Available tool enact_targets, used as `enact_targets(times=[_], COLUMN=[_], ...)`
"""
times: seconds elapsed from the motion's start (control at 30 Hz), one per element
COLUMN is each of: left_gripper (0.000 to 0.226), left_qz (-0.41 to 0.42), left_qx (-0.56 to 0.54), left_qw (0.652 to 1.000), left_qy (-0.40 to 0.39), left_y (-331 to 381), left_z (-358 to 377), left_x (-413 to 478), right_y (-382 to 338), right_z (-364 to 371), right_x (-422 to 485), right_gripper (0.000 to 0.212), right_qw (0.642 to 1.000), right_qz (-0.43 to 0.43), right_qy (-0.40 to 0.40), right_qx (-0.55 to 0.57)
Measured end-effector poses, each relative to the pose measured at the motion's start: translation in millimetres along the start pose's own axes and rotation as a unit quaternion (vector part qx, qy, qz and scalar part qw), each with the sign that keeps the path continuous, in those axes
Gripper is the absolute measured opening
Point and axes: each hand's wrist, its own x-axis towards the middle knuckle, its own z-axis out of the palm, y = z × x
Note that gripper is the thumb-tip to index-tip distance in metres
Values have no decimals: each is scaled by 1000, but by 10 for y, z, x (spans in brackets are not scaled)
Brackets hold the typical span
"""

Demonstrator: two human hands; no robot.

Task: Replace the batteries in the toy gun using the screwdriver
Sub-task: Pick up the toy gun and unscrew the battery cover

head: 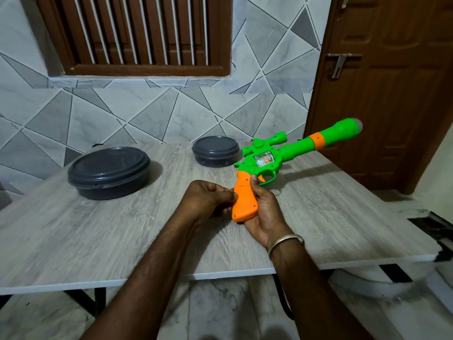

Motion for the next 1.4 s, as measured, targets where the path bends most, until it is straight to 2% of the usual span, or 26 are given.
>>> enact_targets(times=[0.1, 0.23, 0.63, 0.8, 1.4], left_gripper=[12, 2, 12, 20, 15], left_qz=[22, 65, 143, 135, 138], left_qx=[35, 65, 145, 119, 175], left_qw=[999, 995, 975, 978, 968], left_qy=[11, 25, 89, 101, 113], left_y=[-1, -14, -33, 15, 13], left_z=[11, 33, 75, 51, 129], left_x=[19, 9, -15, -35, -15], right_y=[10, 12, 11, 11, 19], right_z=[3, 20, 36, 20, 19], right_x=[22, 27, 23, 18, 48], right_gripper=[39, 35, 36, 35, 48], right_qw=[1000, 1000, 999, 999, 998], right_qz=[-2, -6, -12, -10, 0], right_qy=[3, 7, -4, -12, 29], right_qx=[7, 9, 49, 47, 56])
